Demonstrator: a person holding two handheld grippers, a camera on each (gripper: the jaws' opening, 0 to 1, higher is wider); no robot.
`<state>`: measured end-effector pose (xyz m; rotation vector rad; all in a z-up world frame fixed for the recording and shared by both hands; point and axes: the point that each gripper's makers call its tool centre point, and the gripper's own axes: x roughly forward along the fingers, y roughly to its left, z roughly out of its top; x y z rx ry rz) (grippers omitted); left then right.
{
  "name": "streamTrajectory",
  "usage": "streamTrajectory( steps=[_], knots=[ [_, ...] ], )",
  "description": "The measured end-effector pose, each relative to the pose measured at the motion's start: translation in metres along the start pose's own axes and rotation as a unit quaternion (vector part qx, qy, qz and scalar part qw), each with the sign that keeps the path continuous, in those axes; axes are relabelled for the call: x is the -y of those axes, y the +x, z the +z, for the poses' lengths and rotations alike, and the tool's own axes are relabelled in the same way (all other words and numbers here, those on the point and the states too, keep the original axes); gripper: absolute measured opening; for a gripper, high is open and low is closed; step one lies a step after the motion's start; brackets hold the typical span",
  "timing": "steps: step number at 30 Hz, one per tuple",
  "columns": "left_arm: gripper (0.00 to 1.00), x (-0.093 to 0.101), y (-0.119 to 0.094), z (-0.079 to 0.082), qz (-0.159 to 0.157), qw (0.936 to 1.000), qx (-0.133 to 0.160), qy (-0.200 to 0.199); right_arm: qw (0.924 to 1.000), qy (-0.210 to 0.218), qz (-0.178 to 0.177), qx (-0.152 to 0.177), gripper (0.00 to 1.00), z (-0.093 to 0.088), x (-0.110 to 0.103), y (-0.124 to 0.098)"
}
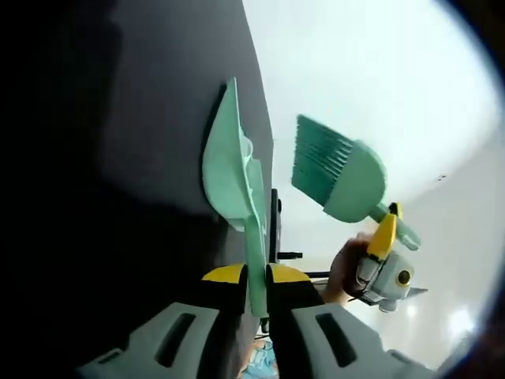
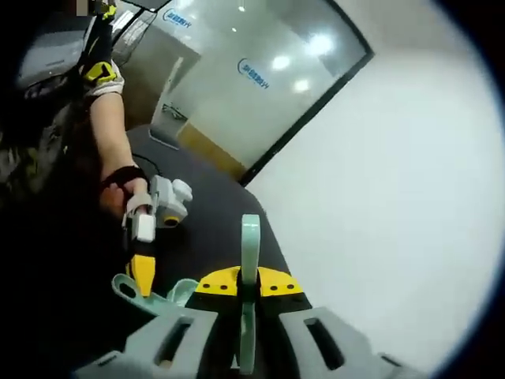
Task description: Pick up the broom and sweep the trash on the tabletop into the dustpan.
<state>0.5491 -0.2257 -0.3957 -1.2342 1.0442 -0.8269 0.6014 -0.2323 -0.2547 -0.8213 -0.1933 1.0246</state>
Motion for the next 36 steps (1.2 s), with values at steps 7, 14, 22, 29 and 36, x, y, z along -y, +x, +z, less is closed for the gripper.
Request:
streamTrajectory(
  steps=[7,14,22,29,36],
  knots=[
    [0.09,-0.001,-0.011,-0.004,0.002,1.0000,0.006,0.005,0.9996,0.008,-0.013,-0.024,0.04,-0.021,-0.016,-0.016],
    [0.09,-0.001,-0.033,-0.007,-0.007,0.9998,0.019,-0.004,0.9990,0.004,-0.038,-0.022,0.04,-0.006,-0.008,-0.036],
    [0.09,-0.009,-0.076,-0.002,-0.003,0.9987,0.050,-0.006,0.9990,0.001,-0.042,-0.017,0.04,0.004,-0.015,-0.033],
    [0.09,-0.016,-0.115,-0.013,-0.006,0.9980,0.062,-0.008,0.9993,-0.003,-0.036,-0.010,0.04,0.016,-0.023,-0.027],
    [0.09,-0.024,-0.160,-0.016,-0.004,0.9961,0.088,-0.009,0.9996,-0.006,-0.029,-0.002,0.05,0.028,-0.034,-0.024]
  ],
)
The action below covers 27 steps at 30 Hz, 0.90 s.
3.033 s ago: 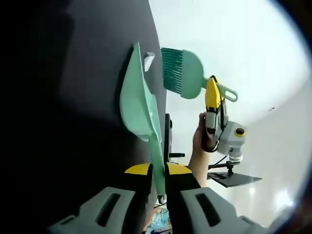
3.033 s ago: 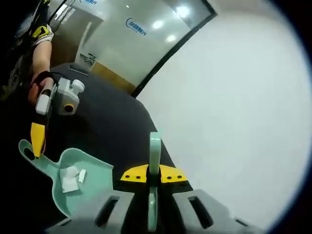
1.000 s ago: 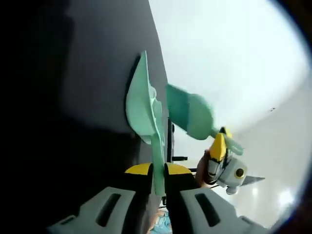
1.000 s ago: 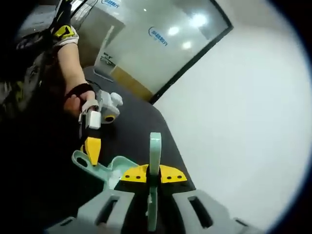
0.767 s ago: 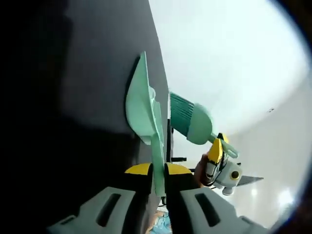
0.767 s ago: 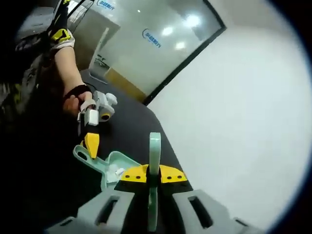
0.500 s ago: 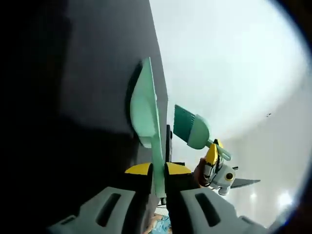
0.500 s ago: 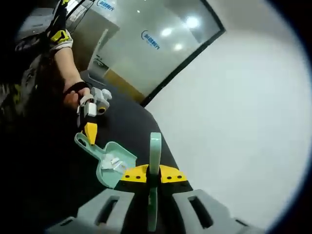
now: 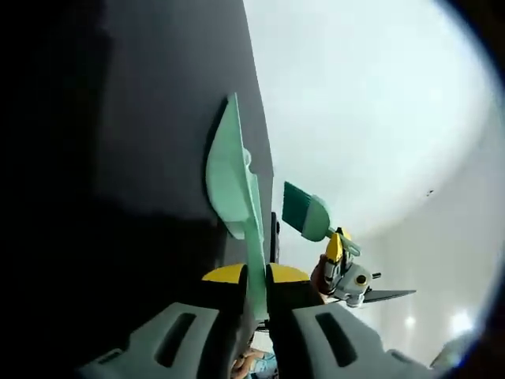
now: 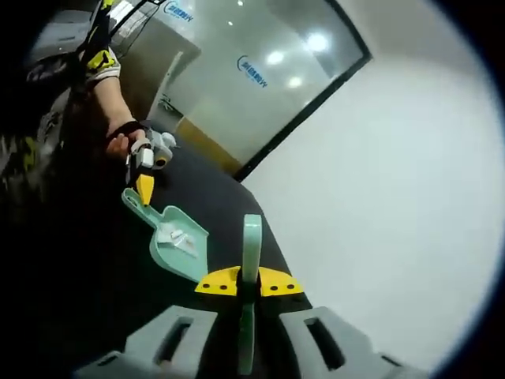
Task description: Pick up the broom and sweep the trash on the tabletop into the dustpan.
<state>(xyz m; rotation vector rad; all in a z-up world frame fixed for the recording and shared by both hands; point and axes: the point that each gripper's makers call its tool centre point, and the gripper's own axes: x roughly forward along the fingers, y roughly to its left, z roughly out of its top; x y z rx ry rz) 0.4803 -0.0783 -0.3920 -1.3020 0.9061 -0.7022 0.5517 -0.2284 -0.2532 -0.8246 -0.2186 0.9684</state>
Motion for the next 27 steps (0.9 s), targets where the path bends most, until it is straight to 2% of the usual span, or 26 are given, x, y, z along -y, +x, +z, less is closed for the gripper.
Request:
streamTrajectory(
  steps=[1,6,14,20,23,27],
  knots=[
    [0.09,0.000,-0.006,0.002,0.000,1.0000,0.008,0.001,1.0000,0.001,0.000,0.001,0.05,-0.002,0.003,0.000],
    [0.09,-0.002,-0.021,0.004,-0.002,0.9998,0.019,0.002,0.9999,0.001,0.010,0.009,0.05,0.010,-0.011,0.002],
    [0.09,-0.006,-0.039,0.001,-0.011,0.9993,0.036,-0.003,0.9990,0.000,0.044,-0.002,0.05,0.015,-0.044,0.010],
    [0.09,-0.006,-0.050,-0.003,-0.016,0.9990,0.041,-0.004,0.9987,-0.007,0.050,-0.005,0.05,0.020,-0.050,0.011],
    [0.09,-0.003,-0.057,0.002,-0.023,0.9977,0.063,-0.005,0.9988,-0.010,0.048,-0.004,0.05,0.024,-0.050,0.010],
    [0.09,-0.003,-0.066,0.000,-0.038,0.9962,0.077,-0.013,0.9989,-0.012,0.045,-0.004,0.05,0.024,-0.048,0.008]
  ],
)
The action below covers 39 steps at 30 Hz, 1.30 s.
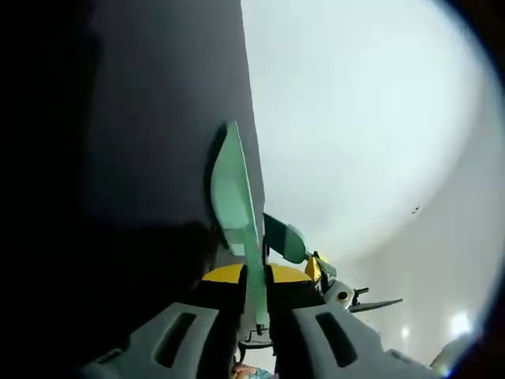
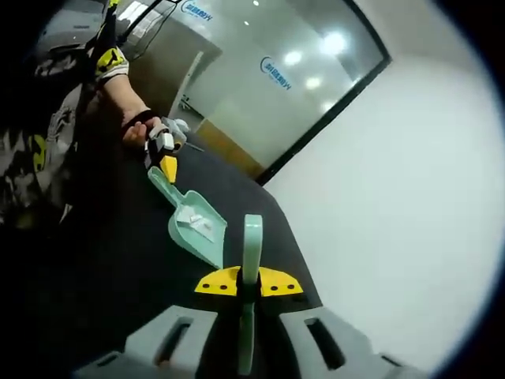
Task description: Pick up the broom and sweep the trash on the tabletop into the dustpan.
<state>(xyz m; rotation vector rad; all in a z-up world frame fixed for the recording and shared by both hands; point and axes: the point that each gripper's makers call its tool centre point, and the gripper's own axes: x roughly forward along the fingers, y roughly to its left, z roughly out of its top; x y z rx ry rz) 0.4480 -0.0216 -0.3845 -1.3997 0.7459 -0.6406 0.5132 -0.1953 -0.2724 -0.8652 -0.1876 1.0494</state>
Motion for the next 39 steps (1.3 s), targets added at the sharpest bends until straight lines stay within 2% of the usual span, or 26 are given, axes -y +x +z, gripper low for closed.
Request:
streamTrajectory(
  steps=[1,3,6,8,11,16,20,21,24,26,28,30,32,36,38,39],
  knots=[
    [0.09,-0.002,-0.002,0.000,0.002,1.0000,0.006,0.000,1.0000,-0.001,0.000,0.000,0.05,0.000,0.000,0.000],
    [0.09,-0.002,-0.009,0.010,-0.002,0.9990,0.046,0.001,1.0000,-0.001,-0.001,-0.001,0.05,0.001,-0.001,-0.001],
    [0.09,-0.004,-0.012,0.011,-0.002,0.9994,0.035,-0.004,1.0000,-0.001,-0.002,-0.001,0.05,0.001,-0.002,-0.001],
    [0.09,-0.005,-0.015,0.017,0.010,0.9985,0.052,0.011,1.0000,-0.001,-0.002,-0.002,0.05,0.002,-0.003,-0.001],
    [0.10,-0.005,-0.012,0.014,0.017,0.9989,0.041,0.016,1.0000,-0.001,-0.001,0.000,0.05,0.004,-0.006,-0.001],
    [0.10,-0.004,-0.008,0.009,0.019,0.9985,0.043,0.027,1.0000,-0.003,-0.001,-0.003,0.05,0.002,-0.009,-0.002],
    [0.11,0.002,-0.005,0.008,0.017,0.9960,0.039,0.078,1.0000,-0.003,0.003,-0.007,0.05,-0.001,-0.014,-0.001],
    [0.12,0.005,-0.006,0.008,0.012,0.9936,0.037,0.106,0.9999,-0.003,0.005,-0.008,0.05,-0.002,-0.015,0.000],
    [0.13,0.010,-0.009,0.008,0.011,0.9894,0.038,0.140,0.9998,-0.005,0.014,-0.016,0.05,-0.009,-0.024,0.005],
    [0.14,0.008,-0.012,0.009,0.019,0.9828,0.038,0.180,0.9997,-0.005,0.016,-0.017,0.05,-0.011,-0.027,0.006],
    [0.16,0.002,-0.015,0.014,0.040,0.9743,0.050,0.216,0.9997,-0.006,0.019,-0.017,0.05,-0.014,-0.030,0.009],
    [0.25,0.003,-0.016,0.009,0.041,0.9645,0.043,0.257,0.9996,-0.004,0.022,-0.019,0.05,-0.018,-0.029,0.009],
    [0.25,0.010,-0.017,0.005,0.024,0.9627,0.040,0.267,0.9997,-0.001,0.020,-0.016,0.05,-0.019,-0.029,0.010],
    [0.25,0.014,-0.019,0.015,0.018,0.9638,0.054,0.261,0.9999,-0.001,0.015,-0.008,0.04,-0.021,-0.025,0.015],
    [0.25,0.014,-0.021,0.024,0.031,0.9556,0.073,0.284,0.9998,-0.011,0.013,-0.006,0.05,-0.023,-0.027,0.019],
    [0.25,0.018,-0.023,0.028,0.034,0.9465,0.084,0.310,0.9998,-0.012,0.013,-0.004,0.05,-0.023,-0.027,0.020]
  ],
)
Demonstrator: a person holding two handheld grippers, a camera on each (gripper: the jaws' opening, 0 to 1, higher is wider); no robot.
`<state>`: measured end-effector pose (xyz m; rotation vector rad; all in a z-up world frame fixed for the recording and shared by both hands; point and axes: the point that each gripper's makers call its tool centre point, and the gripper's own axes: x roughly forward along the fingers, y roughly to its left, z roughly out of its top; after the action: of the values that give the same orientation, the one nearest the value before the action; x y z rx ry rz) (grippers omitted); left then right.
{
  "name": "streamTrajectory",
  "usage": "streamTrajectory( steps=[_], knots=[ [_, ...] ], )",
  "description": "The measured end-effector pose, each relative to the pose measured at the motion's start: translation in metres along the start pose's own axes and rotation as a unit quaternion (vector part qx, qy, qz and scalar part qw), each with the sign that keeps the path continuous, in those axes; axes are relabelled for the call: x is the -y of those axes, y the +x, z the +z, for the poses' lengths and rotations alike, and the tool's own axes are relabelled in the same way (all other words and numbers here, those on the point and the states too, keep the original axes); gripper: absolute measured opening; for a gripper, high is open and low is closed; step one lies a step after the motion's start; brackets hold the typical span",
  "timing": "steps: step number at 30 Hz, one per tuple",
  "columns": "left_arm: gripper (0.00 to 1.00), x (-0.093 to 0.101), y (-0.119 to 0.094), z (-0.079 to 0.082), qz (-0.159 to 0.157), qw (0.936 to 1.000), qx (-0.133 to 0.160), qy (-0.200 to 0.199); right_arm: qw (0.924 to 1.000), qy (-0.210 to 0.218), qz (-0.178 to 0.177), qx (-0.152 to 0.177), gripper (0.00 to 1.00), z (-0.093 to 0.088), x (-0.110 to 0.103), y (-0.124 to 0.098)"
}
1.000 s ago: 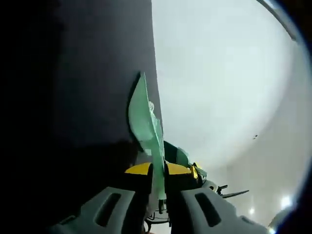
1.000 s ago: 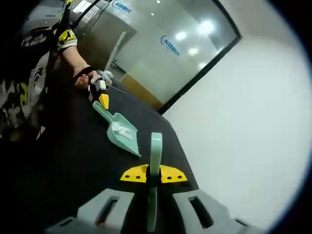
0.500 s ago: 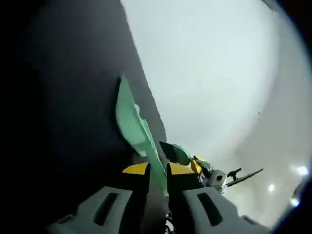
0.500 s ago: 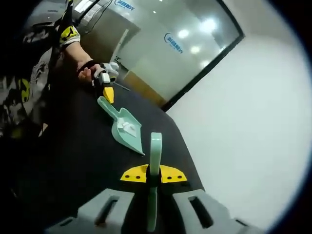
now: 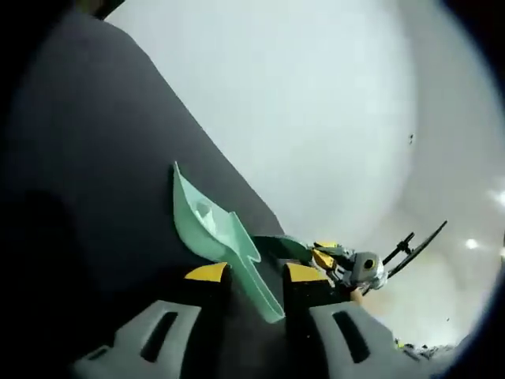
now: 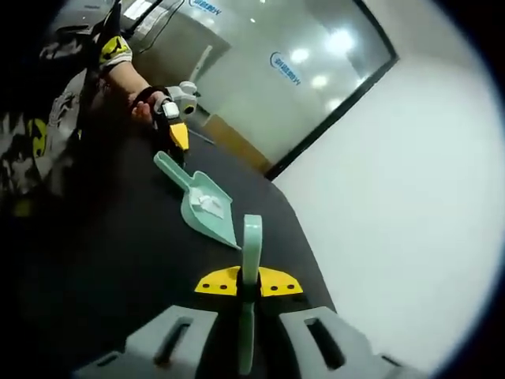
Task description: Pick up the broom and sweep the trash on the tabletop into the dustpan.
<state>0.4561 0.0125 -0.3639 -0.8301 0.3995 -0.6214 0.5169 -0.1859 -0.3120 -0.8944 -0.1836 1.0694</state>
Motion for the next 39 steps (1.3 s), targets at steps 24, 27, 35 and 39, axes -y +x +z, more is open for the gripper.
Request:
streamTrajectory(
  steps=[24,27,35,39],
  knots=[
    [0.27,0.020,0.012,0.020,-0.010,0.9943,0.010,0.105,0.9897,-0.143,0.012,-0.001,0.04,-0.008,-0.009,-0.008],
    [0.27,0.018,0.013,0.018,-0.011,0.9945,0.008,0.104,0.9916,-0.127,0.023,0.013,0.04,-0.010,-0.022,-0.006],
    [0.27,0.014,0.011,0.018,-0.005,0.9937,0.007,0.112,0.9928,-0.111,0.041,0.019,0.06,-0.019,-0.042,-0.016],
    [0.26,0.009,0.008,0.017,0.001,0.9942,0.006,0.108,0.9923,-0.109,0.059,0.008,0.09,-0.022,-0.053,-0.016]
  ],
)
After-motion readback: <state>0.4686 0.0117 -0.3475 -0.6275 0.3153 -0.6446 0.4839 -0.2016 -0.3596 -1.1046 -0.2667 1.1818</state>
